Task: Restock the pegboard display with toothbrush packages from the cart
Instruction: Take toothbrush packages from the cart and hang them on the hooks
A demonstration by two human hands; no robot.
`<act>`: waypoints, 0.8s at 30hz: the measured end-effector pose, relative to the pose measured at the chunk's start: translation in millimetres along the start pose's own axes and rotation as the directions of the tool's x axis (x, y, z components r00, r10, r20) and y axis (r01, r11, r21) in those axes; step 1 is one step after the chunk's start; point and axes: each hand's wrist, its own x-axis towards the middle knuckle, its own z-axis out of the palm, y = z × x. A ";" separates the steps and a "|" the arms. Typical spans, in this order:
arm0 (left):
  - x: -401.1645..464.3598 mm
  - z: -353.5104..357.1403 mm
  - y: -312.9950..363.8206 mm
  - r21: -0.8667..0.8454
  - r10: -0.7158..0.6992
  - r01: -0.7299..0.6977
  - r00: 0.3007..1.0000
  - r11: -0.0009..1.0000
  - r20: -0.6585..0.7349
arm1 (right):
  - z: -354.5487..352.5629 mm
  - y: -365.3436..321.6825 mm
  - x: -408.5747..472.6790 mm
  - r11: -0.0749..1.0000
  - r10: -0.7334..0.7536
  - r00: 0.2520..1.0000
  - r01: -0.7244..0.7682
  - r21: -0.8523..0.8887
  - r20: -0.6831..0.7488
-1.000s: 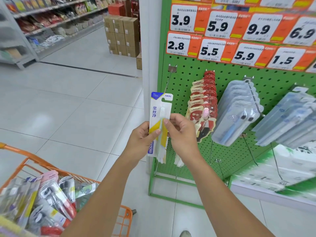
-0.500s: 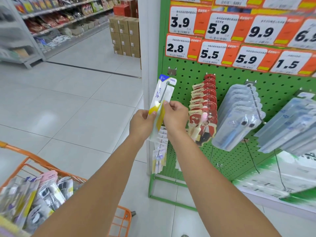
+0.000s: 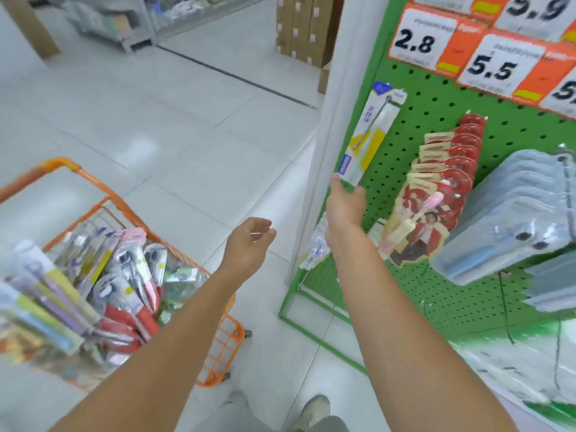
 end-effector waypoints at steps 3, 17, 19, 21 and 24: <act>-45.2 -35.0 -83.8 0.124 -0.068 0.082 0.991 0.989 -0.115 | 5.6 99.5 -63.1 0.951 -0.107 0.896 0.219 -0.219 0.430; -183.6 -127.5 -298.5 0.689 -0.573 0.454 0.817 0.565 -0.069 | 77.1 313.6 -135.1 0.067 0.575 0.289 0.916 -0.396 0.765; -182.4 -128.8 -308.7 0.755 -0.549 0.389 0.834 0.528 -0.045 | 78.7 319.3 -129.4 -0.018 0.581 0.321 0.924 -0.382 0.748; -180.5 -128.4 -305.2 0.793 -0.523 0.337 0.852 0.508 -0.027 | 72.8 322.7 -127.2 -0.076 0.569 0.336 0.931 -0.358 0.751; -177.7 -124.1 -299.9 0.848 -0.563 0.272 0.825 0.455 0.038 | 62.0 323.4 -133.7 -0.081 0.544 0.373 0.915 -0.395 0.752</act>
